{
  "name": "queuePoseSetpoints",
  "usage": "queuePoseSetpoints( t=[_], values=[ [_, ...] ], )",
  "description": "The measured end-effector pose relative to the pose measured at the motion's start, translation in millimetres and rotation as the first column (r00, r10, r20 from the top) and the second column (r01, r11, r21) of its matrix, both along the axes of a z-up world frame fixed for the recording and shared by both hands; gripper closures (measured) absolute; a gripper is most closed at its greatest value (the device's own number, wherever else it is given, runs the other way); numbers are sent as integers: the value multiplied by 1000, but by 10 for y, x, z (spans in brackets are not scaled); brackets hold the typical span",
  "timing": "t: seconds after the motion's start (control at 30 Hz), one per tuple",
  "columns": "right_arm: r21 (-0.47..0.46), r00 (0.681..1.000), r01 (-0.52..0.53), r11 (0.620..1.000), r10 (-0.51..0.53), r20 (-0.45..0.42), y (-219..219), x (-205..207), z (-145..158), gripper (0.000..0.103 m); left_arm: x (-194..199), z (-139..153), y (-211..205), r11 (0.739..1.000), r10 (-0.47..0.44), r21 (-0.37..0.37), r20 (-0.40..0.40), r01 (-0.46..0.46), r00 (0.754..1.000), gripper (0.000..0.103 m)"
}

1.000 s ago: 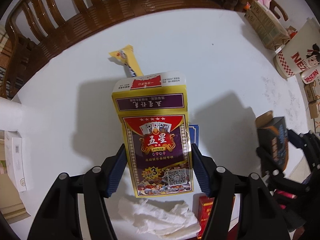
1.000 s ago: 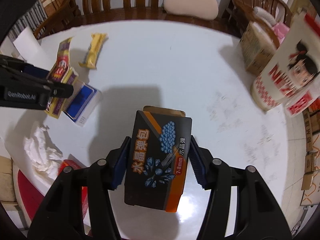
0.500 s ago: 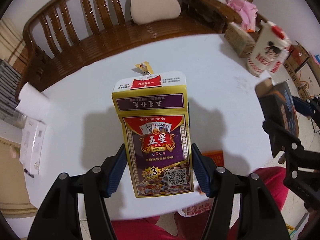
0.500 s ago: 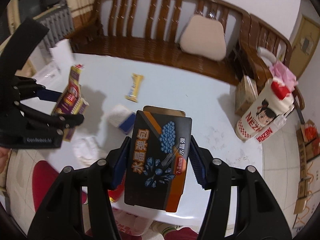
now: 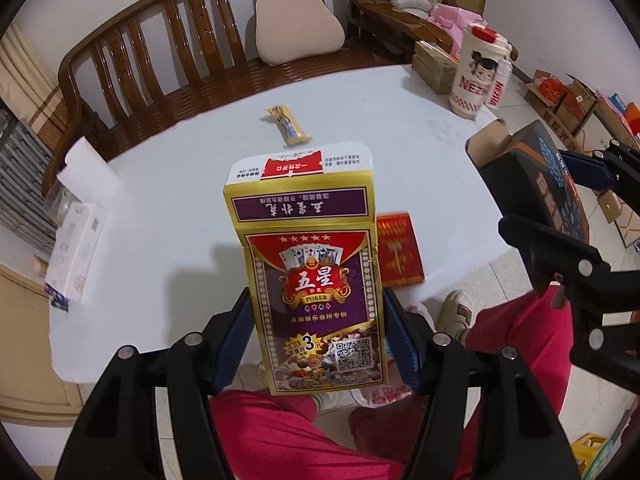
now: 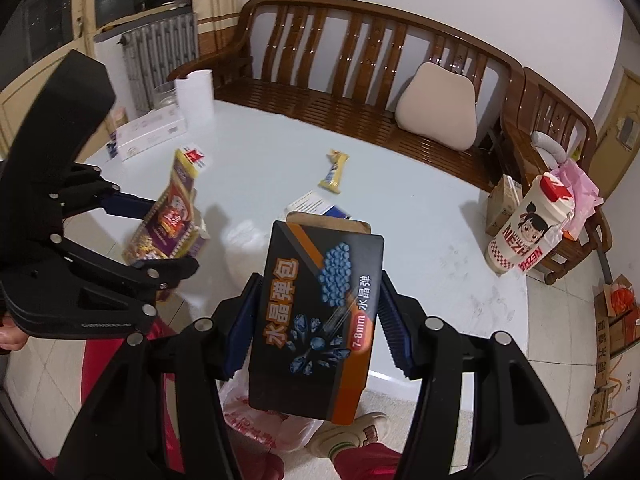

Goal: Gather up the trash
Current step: 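Carry both held boxes down over the white plastic bag on the floor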

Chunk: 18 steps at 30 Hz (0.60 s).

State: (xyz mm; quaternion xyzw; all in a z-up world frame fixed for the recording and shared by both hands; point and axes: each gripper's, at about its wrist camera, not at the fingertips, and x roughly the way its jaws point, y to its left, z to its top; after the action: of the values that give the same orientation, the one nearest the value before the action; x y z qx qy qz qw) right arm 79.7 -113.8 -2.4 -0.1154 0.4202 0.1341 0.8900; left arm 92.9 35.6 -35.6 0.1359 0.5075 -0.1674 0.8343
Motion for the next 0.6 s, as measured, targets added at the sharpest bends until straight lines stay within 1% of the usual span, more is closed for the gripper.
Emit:
queuePoseSetpoints(
  t=[0.1,0.2,0.3,0.37,0.6],
  values=[
    [8,1000,-10,1000,10,-13,47,-161,-88,47,-158,-115,38,1000,4,-13,0,-4,1000,42],
    [14,1000,-13,1000,14,-28,71,-345,-210,47,-292,-260,70,1000,11,-10,7,-11,1000,42],
    [22,999,-17,1000,18,-51,103,-487,-368,47,-435,-457,89,1000,2,-18,1,-2,1000,42],
    [7,998,-13,1000,13,-61,127,-585,-500,47,-506,-576,98,1000,2,-12,-1,-2,1000,42],
    [25,993,2,1000,1,-121,105,-743,-858,47,-683,-950,109,1000,-3,-22,-40,2,999,42]
  ],
)
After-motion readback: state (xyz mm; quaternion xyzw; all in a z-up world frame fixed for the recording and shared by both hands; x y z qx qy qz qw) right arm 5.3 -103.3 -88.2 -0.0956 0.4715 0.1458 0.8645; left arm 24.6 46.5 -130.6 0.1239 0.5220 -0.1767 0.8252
